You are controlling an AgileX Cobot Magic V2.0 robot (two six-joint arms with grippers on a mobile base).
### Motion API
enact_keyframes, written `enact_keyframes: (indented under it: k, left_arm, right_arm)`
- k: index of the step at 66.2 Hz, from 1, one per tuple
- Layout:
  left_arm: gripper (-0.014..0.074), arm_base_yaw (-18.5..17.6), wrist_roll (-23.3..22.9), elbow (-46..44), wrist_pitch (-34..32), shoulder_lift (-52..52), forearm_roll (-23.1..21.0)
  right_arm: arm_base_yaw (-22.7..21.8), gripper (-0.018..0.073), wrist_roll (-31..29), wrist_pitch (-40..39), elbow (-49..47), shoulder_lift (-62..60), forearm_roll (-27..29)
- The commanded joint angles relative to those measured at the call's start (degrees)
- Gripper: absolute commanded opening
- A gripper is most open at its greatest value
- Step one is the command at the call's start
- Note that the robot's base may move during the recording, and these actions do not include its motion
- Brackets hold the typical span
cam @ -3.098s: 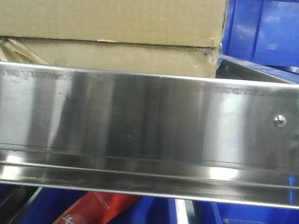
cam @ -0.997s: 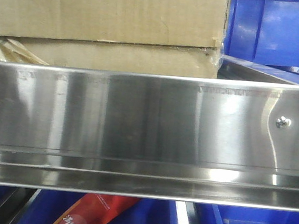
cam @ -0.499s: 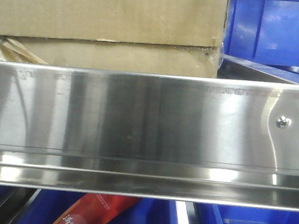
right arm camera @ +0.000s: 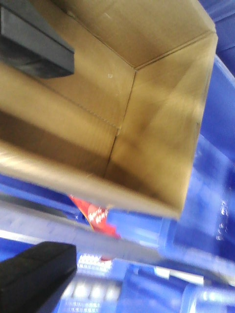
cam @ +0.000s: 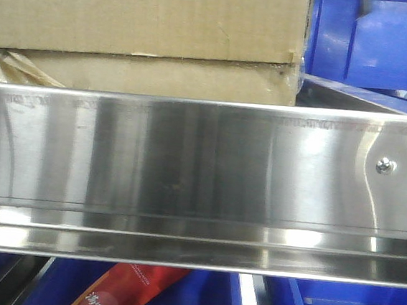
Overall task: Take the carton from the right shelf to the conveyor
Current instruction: 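Close both grippers on the carton's side walls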
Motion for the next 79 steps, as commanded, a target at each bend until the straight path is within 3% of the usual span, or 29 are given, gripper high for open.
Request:
enact_keyframes:
  k: [1,25,31,37,44,47,51,62,67,79]
  left_arm:
    - [0.0424,0.9,0.4,-0.5,-0.3,1.3,0.5]
    - [0.0424,0.9,0.4,-0.5,-0.3,8.2,2.0]
    - [0.0424,0.9,0.4,-0.5,-0.3,9.6,2.0]
    - [0.0424,0.9,0.4,-0.5,-0.3,10.0,2.0]
    - [0.0409,0.9,0.4,-0.5,-0.3,10.0,2.0]
    - [0.0369,0.9,0.4,-0.5,-0.3,10.0,2.0]
    - [0.0285,0.9,0.4,-0.5,-0.3,10.0,2.0]
    - [-0.0046,0.9,0.4,-0.5,-0.3,10.0,1.9]
    - [0.0001,0.9,0.4,-0.5,-0.3,10.0,0.3]
    - [-0.0009,0.9,0.4,-0.5,-0.3,9.6,-3.1]
  right_arm:
    - [0.1,0.0570,0.6,-0.3,-0.7,1.9,-2.0]
    - [0.1,0.0570,0.6,-0.3,-0.7,9.5,-2.3]
    - [0.1,0.0528,0.6,-0.3,-0.7,10.8,-2.4]
    - [0.1,0.0365,0.6,-0.3,-0.7,11.5,-2.4]
    - [0.1,0.0010,0.6,-0.3,-0.7,11.4,-2.4]
    - [0.1,-0.0100,0.8,-0.3,-0.7,11.2,-2.7]
    - [0.1,-0.0053,1.1,-0.3,-0.7,11.0,-3.1]
    - [0.1,-0.0058,1.2,-0.3,-0.7,10.8,-3.5]
    - [0.1,-0.0058,1.2,-0.3,-0.7,10.6,-3.5]
    - [0.1,-0.0058,1.4,-0.3,-0.7,8.2,-4.3]
